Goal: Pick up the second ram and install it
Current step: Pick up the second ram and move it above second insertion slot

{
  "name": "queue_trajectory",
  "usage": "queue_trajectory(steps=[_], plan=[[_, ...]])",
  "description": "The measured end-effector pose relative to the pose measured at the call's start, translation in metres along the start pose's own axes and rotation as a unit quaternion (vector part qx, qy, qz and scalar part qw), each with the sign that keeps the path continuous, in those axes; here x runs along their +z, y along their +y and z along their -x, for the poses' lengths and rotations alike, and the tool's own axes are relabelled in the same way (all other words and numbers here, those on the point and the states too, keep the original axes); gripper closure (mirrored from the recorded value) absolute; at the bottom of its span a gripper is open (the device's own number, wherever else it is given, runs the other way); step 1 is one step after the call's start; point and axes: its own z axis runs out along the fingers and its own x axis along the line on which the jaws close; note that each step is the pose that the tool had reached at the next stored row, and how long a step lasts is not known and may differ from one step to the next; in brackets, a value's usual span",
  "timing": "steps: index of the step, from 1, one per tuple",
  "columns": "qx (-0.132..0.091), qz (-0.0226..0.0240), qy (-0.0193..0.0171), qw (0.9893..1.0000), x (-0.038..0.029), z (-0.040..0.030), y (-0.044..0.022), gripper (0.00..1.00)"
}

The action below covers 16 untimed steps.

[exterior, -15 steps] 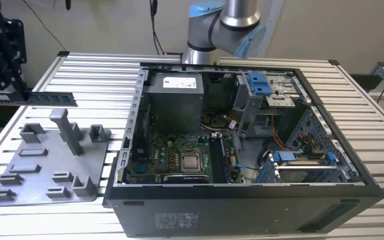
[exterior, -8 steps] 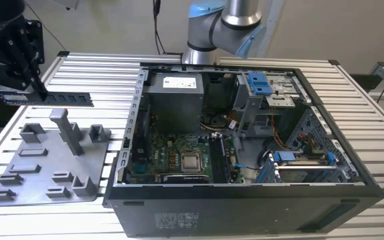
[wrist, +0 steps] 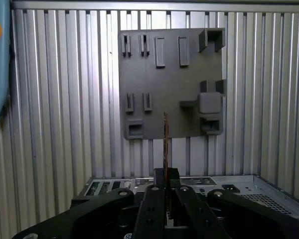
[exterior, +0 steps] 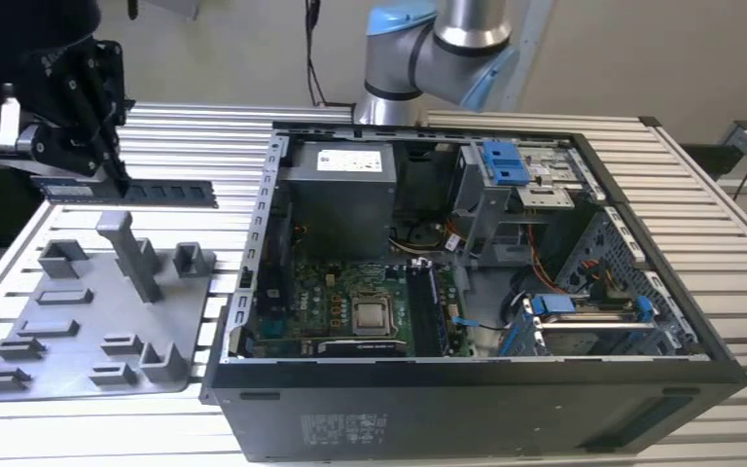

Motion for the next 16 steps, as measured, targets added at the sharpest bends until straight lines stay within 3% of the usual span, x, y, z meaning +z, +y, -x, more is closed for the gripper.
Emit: queue_trajectory(steps=[16], plan=[[0.000,0.0018,0.0000,1.0000,-0.0013,0.0003,-0.0675,0.86]])
